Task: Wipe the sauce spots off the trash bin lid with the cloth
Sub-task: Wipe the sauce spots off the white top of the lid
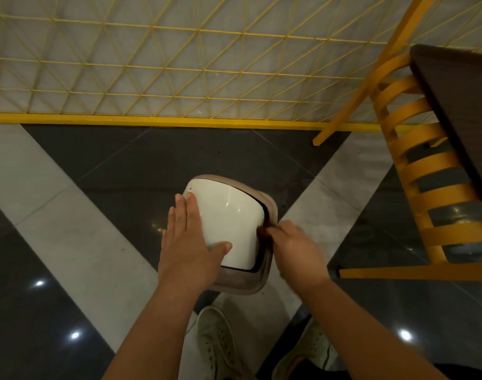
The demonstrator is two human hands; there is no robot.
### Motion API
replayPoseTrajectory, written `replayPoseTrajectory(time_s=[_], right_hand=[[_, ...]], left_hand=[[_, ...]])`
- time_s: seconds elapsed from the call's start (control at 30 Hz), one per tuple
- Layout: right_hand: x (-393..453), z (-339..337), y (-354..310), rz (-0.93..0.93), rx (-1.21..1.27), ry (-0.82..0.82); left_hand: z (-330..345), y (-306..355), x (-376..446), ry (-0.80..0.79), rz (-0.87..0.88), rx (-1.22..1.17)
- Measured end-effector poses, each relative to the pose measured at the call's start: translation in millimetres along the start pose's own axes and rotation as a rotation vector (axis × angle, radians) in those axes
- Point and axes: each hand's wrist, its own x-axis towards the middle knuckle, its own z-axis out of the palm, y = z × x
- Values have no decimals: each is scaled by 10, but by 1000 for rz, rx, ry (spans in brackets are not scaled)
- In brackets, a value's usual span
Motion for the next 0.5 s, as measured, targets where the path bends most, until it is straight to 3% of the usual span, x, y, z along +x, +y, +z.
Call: replayPoseTrajectory(time_s=[0.13,0.2,0.37,0.5], right_hand=[[-477,98,-175,-62,132,-118],[-401,68,-83,-83,123,-79],[-2,-44,109,112,120,28],[-375,87,-158,145,359,-59]], left_hand=[[6,12,17,-9,10,24],[2,6,16,-19,26,37],[-9,4,23,-41,13,21],[-1,42,14,-14,9,32]])
